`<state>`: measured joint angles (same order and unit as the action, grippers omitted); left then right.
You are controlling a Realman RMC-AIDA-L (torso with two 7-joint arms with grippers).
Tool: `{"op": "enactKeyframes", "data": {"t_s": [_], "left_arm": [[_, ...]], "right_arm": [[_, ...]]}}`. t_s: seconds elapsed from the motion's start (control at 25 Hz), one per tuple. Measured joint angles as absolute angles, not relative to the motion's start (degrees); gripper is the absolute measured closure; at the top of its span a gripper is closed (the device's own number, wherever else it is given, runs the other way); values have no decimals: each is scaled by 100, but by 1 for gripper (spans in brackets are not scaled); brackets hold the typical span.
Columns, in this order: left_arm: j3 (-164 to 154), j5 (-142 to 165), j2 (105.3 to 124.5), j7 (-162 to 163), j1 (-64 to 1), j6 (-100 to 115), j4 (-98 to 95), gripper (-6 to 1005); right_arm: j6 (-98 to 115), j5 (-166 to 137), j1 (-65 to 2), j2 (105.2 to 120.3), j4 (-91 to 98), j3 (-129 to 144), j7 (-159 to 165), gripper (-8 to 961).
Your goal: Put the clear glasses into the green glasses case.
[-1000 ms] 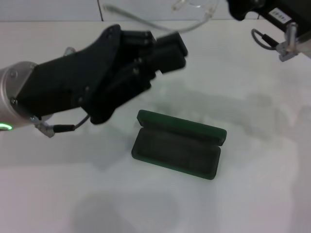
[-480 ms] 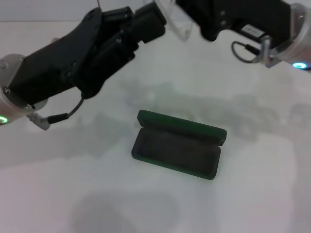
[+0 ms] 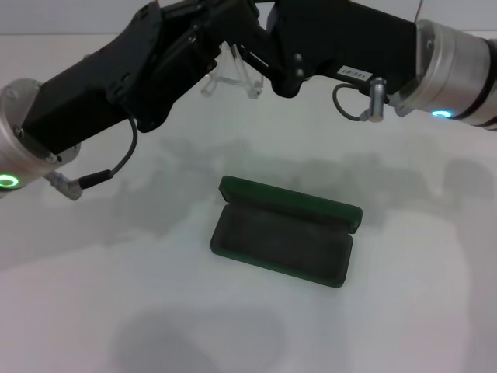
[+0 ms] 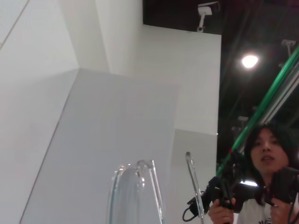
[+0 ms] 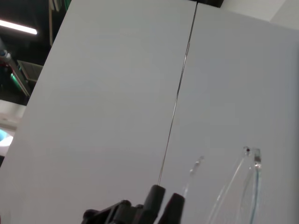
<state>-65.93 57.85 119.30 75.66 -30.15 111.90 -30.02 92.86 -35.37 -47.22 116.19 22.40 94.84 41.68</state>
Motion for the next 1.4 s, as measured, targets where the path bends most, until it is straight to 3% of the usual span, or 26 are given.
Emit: {"op": "enactKeyframes", "data": {"t_s": [1.4], "left_arm": [[-6319, 5832, 11912, 7514, -3014, 10955, -2865, 930]], "right_arm": [[9123, -3380, -4611, 11619, 2290, 9535, 4007, 836]]}}
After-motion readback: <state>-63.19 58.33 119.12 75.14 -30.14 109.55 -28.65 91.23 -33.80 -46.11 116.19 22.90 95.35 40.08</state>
